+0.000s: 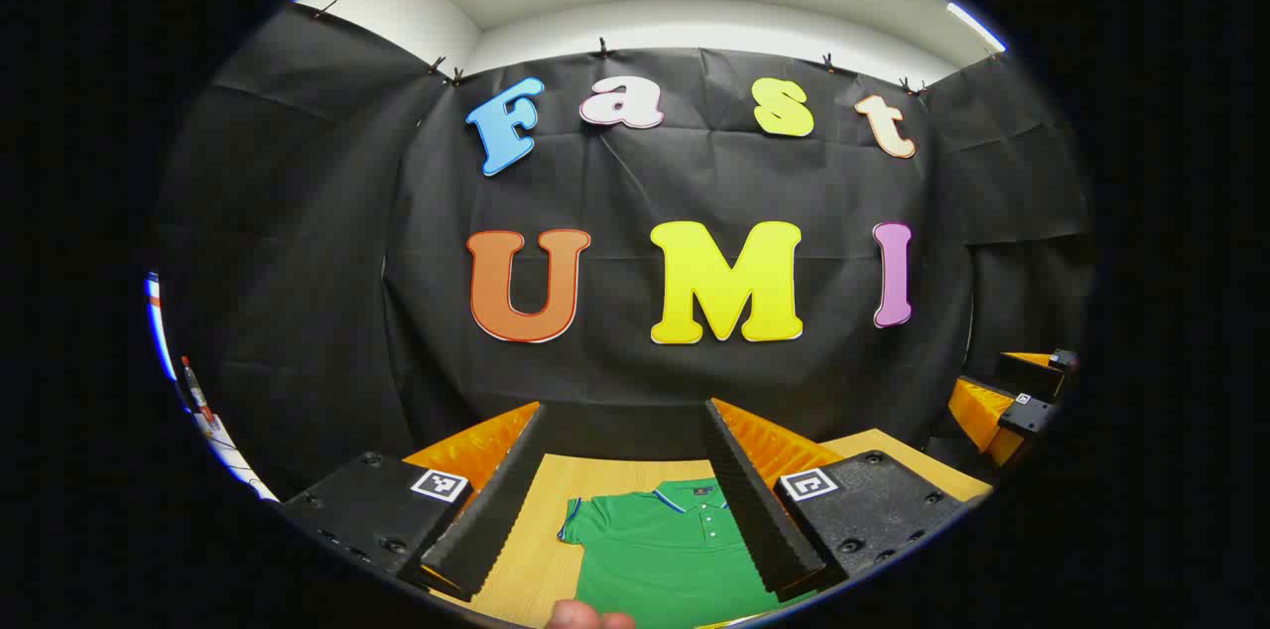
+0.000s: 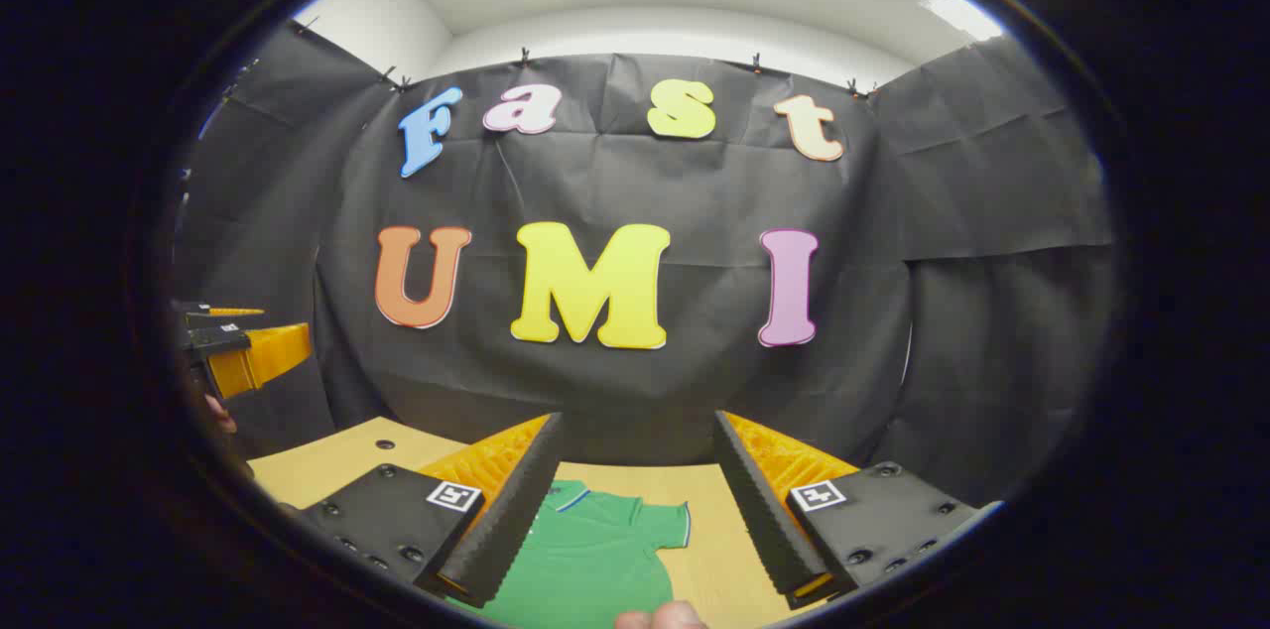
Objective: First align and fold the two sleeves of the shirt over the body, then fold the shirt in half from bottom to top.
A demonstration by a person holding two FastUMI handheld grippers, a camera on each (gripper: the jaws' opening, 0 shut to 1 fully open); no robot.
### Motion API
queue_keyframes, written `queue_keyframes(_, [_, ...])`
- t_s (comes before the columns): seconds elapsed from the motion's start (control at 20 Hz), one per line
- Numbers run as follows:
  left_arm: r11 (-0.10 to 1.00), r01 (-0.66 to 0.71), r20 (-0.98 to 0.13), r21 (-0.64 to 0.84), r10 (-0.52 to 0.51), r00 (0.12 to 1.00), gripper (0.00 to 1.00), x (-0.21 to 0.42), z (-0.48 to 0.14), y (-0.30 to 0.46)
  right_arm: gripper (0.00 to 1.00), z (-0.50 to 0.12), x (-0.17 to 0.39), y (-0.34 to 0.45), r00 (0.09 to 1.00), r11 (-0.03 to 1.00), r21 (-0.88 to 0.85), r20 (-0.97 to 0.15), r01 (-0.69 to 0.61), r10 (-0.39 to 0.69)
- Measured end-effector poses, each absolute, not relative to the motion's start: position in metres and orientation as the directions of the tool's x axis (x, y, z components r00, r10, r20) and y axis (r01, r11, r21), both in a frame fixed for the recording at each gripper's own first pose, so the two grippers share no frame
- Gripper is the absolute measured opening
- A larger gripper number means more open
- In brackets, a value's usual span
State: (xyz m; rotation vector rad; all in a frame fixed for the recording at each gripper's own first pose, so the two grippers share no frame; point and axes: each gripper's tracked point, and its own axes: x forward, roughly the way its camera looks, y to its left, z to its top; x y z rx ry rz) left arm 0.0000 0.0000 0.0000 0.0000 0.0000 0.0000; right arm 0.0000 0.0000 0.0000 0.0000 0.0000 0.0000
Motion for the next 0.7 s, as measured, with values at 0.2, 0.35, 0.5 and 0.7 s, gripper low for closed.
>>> queue_keyframes(0.2, [1.000,0.003,0.007,0.011,-0.003,1.000,0.98,0.001,0.003,-0.004,0.97,-0.002,0.005,0.000,1.000,1.000,0.001,-0.007,-0.013,0.013])
queue_keyframes(0.35, [1.000,-0.007,0.013,0.023,0.007,1.000,0.98,0.006,0.004,-0.004,0.97,0.000,0.005,0.005,0.999,0.999,-0.009,0.004,-0.037,0.037])
queue_keyframes(0.5, [0.999,-0.018,0.011,0.033,0.017,1.000,0.98,0.003,0.003,-0.004,0.96,0.000,0.010,0.009,0.998,0.998,-0.006,0.007,-0.057,0.057])
queue_keyframes(0.7, [0.999,-0.033,0.005,0.042,0.033,0.999,0.98,0.000,0.002,-0.001,0.96,-0.006,0.011,0.009,0.997,0.997,0.002,-0.002,-0.073,0.073])
